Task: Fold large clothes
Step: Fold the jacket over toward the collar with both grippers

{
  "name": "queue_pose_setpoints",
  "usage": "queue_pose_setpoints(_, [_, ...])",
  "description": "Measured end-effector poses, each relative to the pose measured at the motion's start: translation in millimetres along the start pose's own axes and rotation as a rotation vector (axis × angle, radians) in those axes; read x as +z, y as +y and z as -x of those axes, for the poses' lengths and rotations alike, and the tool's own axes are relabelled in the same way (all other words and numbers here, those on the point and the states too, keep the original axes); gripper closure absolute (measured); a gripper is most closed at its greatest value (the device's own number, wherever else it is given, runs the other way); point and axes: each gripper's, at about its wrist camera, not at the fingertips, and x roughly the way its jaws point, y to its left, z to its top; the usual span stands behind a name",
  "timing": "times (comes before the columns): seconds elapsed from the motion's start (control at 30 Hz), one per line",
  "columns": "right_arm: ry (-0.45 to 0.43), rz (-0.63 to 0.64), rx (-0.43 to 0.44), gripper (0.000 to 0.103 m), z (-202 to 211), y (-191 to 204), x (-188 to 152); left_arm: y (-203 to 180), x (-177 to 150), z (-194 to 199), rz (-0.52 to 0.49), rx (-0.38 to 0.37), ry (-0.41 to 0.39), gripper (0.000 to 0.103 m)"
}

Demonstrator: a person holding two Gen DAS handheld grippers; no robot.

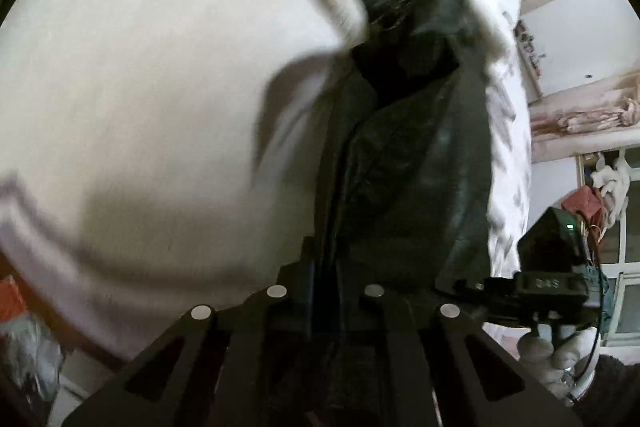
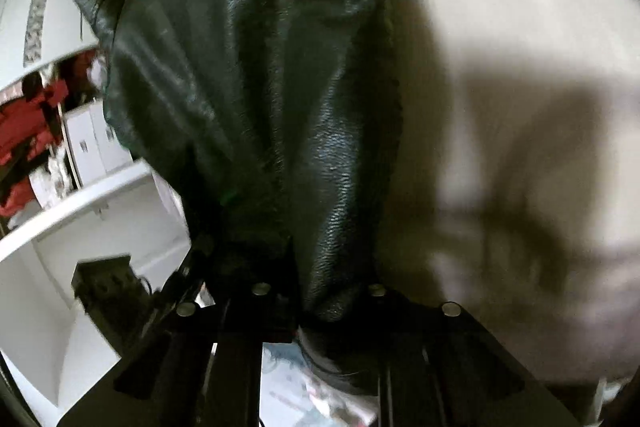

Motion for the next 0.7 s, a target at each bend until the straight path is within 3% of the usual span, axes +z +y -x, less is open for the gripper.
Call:
queue_pose_setpoints(0.03, [0.036, 0.027, -0.051, 0.088, -9, -2, -10, 12, -8, -5, 0.034, -0.006, 0.050, 0.095])
queue_pose_setpoints(0.1, [0.102, 0.028, -0.129, 0.078, -22, -11, -19, 23, -13, -12, 0.099, -0.015, 0.115, 0.086])
queue_pose_setpoints(0.13, [0.141, -0.014, -0.156, 0.069, -24, -21, -18, 24, -12, -8, 0.120, -0.022, 0.120, 0.083])
queue_pose_setpoints(0.17, [0.144, -0.037, -0.162, 0.067, -20, -27, -17, 26, -11, -2, 0.143, -0.024, 0.110, 0.081])
queue_pose_setpoints(0.27, [0.063, -0.076, -0.161, 0.060, 22, -32, -5, 16, 2, 33, 0.139, 0.016, 0.035, 0.072])
queue_pose_setpoints(0.33, [-0.025, -0.063, -0.158, 0.059, 61, -25, 6, 5, 6, 61, 0.115, -0.003, -0.030, 0.071])
queue_pose_setpoints(0.4, [-0.055, -0.013, -0.164, 0.058, 83, -11, 19, -19, 20, 76, 0.083, -0.071, -0.079, 0.071])
queue_pose_setpoints(0.47, [-0.091, 0.040, -0.188, 0.058, 99, 4, 32, -54, 39, 71, 0.041, -0.196, -0.103, 0.071])
queue_pose_setpoints(0.53, [-0.139, 0.070, -0.230, 0.058, 107, 22, 48, -79, 55, 52, 0.017, -0.227, -0.115, 0.071])
queue_pose_setpoints(0.57, [-0.154, 0.073, -0.239, 0.058, 113, 22, 60, -91, 65, 32, 0.005, -0.216, -0.112, 0.071])
queue_pose_setpoints(0.63, [-0.182, 0.057, -0.250, 0.058, 122, 28, 74, -91, 84, -6, -0.007, -0.065, -0.098, 0.074])
queue_pose_setpoints(0.67, [-0.189, 0.043, -0.252, 0.058, 126, 30, 81, -84, 91, -30, -0.002, -0.004, -0.087, 0.083])
queue_pose_setpoints(0.7, [-0.197, 0.035, -0.252, 0.058, 130, 43, 93, -66, 99, -49, 0.026, 0.046, -0.062, 0.099])
